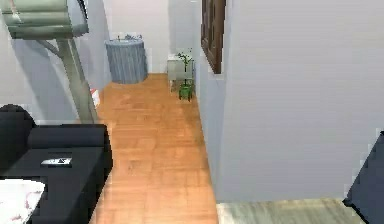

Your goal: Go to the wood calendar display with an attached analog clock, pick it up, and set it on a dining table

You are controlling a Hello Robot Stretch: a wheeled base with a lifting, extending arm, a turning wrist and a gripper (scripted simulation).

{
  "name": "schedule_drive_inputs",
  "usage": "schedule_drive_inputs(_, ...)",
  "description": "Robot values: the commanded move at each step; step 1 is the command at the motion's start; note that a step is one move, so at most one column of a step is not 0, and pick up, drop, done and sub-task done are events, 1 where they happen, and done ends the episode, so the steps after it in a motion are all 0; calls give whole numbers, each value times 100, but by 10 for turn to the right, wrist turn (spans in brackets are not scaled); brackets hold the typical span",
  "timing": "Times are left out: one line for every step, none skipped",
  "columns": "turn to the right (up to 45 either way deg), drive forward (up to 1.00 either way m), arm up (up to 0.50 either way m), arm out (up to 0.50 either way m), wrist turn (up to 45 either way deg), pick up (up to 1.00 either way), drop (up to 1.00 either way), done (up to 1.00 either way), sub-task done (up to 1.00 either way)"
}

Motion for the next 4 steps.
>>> schedule_drive_inputs(-450,0,0,0,0,0,0,0,0)
schedule_drive_inputs(-450,0,0,0,0,0,0,0,0)
schedule_drive_inputs(-450,0,0,0,0,0,0,0,0)
schedule_drive_inputs(-300,0,0,0,0,0,0,0,0)
